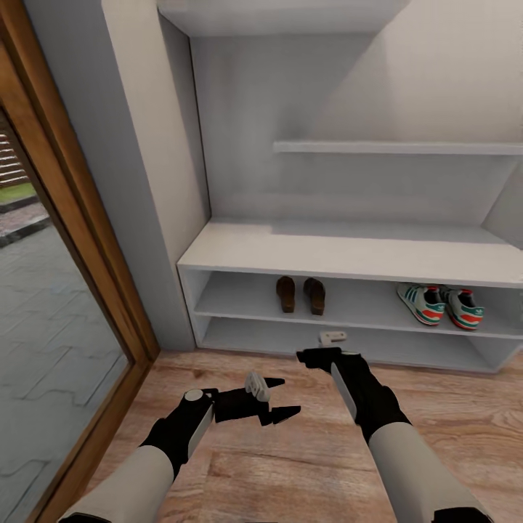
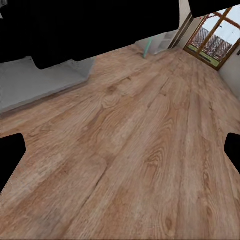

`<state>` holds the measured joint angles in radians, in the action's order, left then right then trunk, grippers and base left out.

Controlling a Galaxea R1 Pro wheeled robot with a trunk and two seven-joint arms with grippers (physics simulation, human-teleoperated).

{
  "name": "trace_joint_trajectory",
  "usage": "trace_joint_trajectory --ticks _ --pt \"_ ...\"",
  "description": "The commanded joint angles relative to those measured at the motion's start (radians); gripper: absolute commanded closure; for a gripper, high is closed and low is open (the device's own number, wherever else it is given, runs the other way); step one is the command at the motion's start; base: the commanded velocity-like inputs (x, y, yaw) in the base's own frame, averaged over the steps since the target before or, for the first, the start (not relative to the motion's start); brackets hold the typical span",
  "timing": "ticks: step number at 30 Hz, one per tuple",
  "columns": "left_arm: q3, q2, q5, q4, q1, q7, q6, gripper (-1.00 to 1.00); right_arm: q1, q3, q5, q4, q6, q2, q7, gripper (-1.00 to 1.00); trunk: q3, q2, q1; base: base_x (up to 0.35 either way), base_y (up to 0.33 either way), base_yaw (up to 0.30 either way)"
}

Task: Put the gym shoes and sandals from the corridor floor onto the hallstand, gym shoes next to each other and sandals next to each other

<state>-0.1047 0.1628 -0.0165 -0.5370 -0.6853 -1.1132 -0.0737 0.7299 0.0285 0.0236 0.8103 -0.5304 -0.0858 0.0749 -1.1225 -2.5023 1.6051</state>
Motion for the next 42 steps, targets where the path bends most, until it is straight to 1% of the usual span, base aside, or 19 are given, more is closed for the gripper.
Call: trace_joint_trajectory --ticks 1,5,11,42 --pt "-0.001 0.0 -0.002 0.0 0.0 0.0 -0.008 -1.0 0.0 0.0 0.003 0.001 0.009 0.0 0.003 -1.0 0.003 0.0 -0.001 0.0 0.0 0.0" --pt "-0.001 0.0 -0.002 0.0 0.0 0.0 -0.008 -1.0 0.0 0.0 0.003 0.0 0.03 0.0 0.003 -1.0 0.019 0.001 -0.002 0.0 0.0 0.0" --pt "-0.001 0.0 -0.002 0.0 -0.001 0.0 -0.008 -1.0 0.0 0.001 0.002 0.0 0.039 0.0 0.004 -1.0 0.042 0.002 -0.005 0.0 0.0 0.0" --pt "-0.001 0.0 -0.002 0.0 -0.001 0.0 -0.008 -1.0 0.0 0.003 0.002 0.0 0.041 -0.001 0.005 -1.0 0.139 0.219 -0.124 0.0 0.0 0.0"
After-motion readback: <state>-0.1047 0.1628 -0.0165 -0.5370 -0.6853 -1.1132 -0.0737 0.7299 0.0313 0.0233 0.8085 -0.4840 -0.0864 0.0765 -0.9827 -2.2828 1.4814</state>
